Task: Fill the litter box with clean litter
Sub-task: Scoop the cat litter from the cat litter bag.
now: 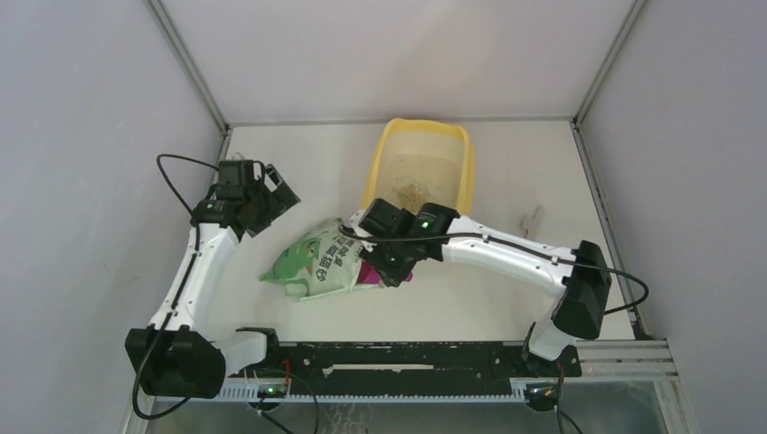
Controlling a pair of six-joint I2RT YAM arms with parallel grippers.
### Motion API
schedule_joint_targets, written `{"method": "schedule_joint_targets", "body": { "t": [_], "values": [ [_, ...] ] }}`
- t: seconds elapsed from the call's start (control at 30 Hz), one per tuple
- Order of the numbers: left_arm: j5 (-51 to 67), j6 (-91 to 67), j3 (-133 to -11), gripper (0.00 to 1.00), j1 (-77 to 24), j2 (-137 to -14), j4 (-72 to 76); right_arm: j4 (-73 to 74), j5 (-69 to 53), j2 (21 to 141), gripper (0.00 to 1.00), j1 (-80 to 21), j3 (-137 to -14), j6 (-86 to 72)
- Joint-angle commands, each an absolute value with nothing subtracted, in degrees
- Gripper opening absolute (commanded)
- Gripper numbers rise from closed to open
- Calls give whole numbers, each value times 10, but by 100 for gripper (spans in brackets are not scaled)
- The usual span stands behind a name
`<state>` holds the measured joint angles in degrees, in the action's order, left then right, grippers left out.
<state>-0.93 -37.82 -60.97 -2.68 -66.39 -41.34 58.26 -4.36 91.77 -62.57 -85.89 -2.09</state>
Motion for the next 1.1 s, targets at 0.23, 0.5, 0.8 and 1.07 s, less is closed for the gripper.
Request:
{"method": "schedule_joint_targets", "body": {
  "t": [0.23,0.5,0.8,1.07],
  "values": [
    [-45,-389,-581,100,-23,-684,-397,464,12,992,0,-633,-873,-102],
    [-80,-413,-564,100,-23,-705,-408,432,6,1071,0,-637,-897,-96],
    [-53,-433,-547,100,-23,-780,-405,351,13,1060,0,-643,-851,-94],
    [-32,-427,-531,100,-23,-774,-392,112,61,1020,0,-656,-709,-101]
  ]
}}
